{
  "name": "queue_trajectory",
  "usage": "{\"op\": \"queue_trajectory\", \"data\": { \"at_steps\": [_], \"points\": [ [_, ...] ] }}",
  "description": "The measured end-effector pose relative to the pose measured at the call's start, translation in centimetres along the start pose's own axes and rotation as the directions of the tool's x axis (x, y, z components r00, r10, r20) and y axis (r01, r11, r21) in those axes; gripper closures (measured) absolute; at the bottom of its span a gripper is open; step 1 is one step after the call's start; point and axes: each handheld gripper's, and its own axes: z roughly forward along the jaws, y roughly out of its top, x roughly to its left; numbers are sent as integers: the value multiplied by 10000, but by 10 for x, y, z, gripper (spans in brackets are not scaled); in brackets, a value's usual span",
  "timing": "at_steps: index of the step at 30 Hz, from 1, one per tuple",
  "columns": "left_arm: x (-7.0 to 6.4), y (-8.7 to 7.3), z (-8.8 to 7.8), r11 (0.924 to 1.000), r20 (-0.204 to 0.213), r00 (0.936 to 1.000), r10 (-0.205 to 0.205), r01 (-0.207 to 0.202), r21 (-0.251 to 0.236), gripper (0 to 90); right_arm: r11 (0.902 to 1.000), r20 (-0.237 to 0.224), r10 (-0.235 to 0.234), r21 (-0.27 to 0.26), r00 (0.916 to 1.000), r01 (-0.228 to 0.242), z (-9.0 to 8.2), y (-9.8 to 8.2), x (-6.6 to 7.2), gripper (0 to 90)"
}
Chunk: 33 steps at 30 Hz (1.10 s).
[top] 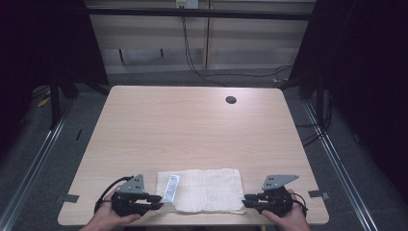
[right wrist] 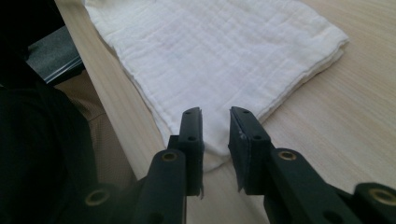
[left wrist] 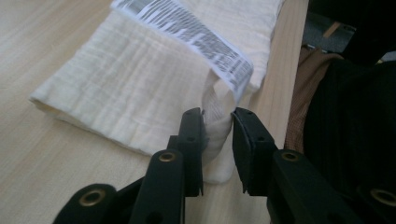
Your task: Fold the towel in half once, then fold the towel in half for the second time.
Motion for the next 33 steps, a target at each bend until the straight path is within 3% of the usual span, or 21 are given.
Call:
{"op": "queue_trajectory", "data": {
  "at_steps": [3,9,12,15,20,25,28,29,30,33],
  "points": [
    [-1,0,-7,9994,172,9998,-133,139,-329,695,9999,63,69,-79,10000,-68,-3,-1,2,717],
    [0,5,-18,9953,90,9996,-265,273,-931,632,9987,144,136,-489,9998,-128,-5,4,2,700],
    [11,7,-19,9868,284,9952,-937,966,-1298,622,9983,239,69,-576,9997,-55,-3,9,2,661],
    [25,11,-16,9832,8,9907,-1361,1352,-1225,618,9975,299,51,-712,9995,-29,-1,16,2,617],
    [38,23,-10,9889,-657,9907,-1192,1126,-965,604,9968,239,-20,-796,9997,38,3,25,2,559],
    [54,40,0,9890,-898,9886,-1210,1123,-962,582,9974,45,-167,-701,9998,170,8,29,6,462],
    [62,46,3,9854,-1091,9833,-1457,1344,-1044,561,9976,57,-323,-616,9995,326,13,33,13,431],
    [66,48,5,9821,-1331,9774,-1640,1492,-1148,569,9977,97,-359,-574,9993,364,14,35,14,383],
    [67,49,6,9819,-1403,9754,-1700,1555,-1085,551,9981,201,-292,-533,9994,302,18,37,17,320],
    [72,49,11,9827,-1423,9749,-1715,1589,-956,521,9980,71,-414,-485,9991,417,25,44,20,321]
  ]
}}
